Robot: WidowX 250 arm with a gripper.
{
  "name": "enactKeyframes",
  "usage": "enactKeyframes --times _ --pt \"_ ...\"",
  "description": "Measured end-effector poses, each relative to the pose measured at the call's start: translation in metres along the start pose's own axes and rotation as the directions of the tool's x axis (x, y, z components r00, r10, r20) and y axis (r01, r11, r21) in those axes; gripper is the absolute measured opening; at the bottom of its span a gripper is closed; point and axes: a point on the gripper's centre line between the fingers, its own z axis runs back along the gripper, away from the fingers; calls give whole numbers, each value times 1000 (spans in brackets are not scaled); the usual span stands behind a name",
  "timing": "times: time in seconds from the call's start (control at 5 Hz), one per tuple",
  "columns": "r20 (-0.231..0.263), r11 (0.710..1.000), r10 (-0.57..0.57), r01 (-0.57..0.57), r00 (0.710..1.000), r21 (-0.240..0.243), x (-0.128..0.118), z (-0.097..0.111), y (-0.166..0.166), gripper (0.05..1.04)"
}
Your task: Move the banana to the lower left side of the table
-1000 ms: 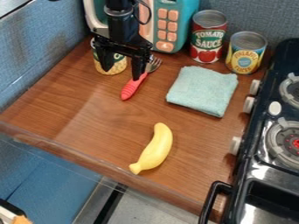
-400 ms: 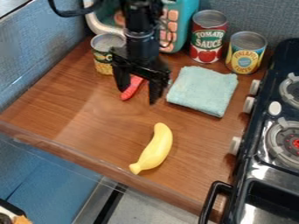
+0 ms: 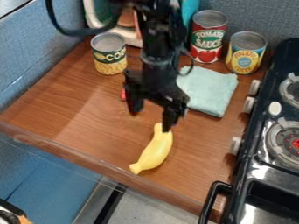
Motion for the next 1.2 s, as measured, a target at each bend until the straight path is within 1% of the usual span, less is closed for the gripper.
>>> enactKeyframes --times 0.2,0.4,0.6,0.8,1.0,1.2 --pt "-63 1000 -19 21 998 23 -17 -22 -12 1001" --pt "-112 999 -10 15 994 48 -29 -40 -10 968" --pt "-112 998 -8 15 994 62 -28 -43 -11 838" --pt "-81 997 -5 11 997 72 -25 -31 -8 557" --pt "-28 996 64 -62 998 69 -18 -8 19 540" --pt "-26 988 146 -144 989 52 -19 1 68 540"
